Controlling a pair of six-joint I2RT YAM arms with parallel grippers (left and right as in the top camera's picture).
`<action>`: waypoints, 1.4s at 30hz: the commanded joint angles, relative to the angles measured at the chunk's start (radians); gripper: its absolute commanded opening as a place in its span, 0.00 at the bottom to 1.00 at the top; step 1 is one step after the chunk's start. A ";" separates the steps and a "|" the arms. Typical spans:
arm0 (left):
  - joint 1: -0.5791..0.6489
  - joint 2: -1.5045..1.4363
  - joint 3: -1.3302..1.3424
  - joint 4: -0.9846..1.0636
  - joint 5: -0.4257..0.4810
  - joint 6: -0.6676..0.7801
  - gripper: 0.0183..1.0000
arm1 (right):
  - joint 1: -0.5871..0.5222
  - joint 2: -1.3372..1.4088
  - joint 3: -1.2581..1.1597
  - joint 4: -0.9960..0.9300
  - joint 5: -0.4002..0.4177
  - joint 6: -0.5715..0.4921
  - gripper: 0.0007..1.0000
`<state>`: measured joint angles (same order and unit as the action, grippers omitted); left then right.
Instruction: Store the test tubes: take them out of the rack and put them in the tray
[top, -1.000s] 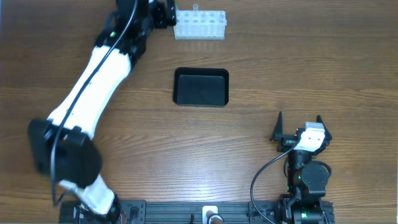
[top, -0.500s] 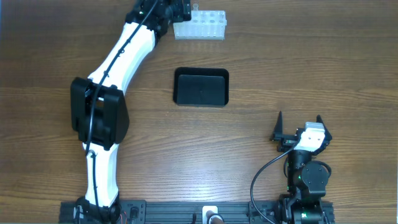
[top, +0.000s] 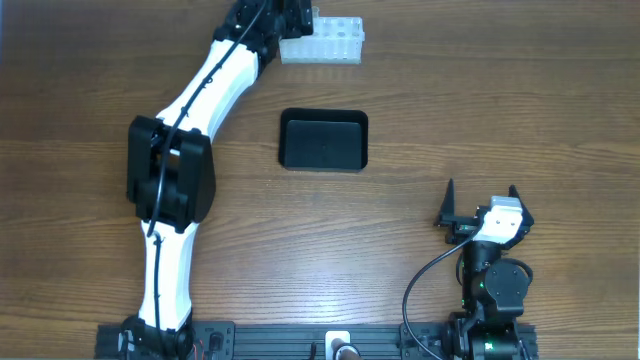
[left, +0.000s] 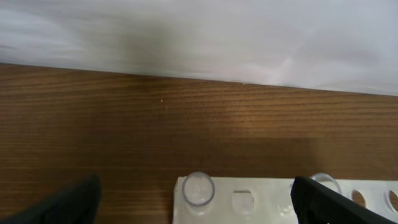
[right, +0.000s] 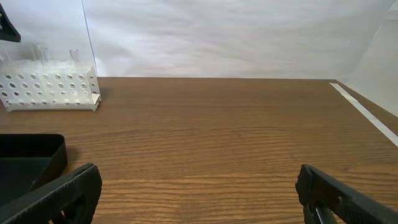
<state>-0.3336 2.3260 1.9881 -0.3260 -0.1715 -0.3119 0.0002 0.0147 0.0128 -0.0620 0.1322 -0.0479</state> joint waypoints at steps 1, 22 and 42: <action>0.004 0.040 0.024 0.032 -0.047 -0.015 0.95 | -0.005 -0.008 -0.008 -0.002 -0.005 0.010 0.99; 0.002 0.081 0.024 0.109 -0.061 -0.014 0.51 | -0.005 -0.008 -0.008 -0.002 -0.005 0.010 0.99; -0.003 0.081 0.024 0.137 -0.046 -0.014 0.21 | -0.005 -0.008 -0.008 -0.002 -0.005 0.010 0.99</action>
<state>-0.3347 2.3970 1.9915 -0.1986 -0.2214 -0.3260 0.0002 0.0147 0.0128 -0.0620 0.1322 -0.0475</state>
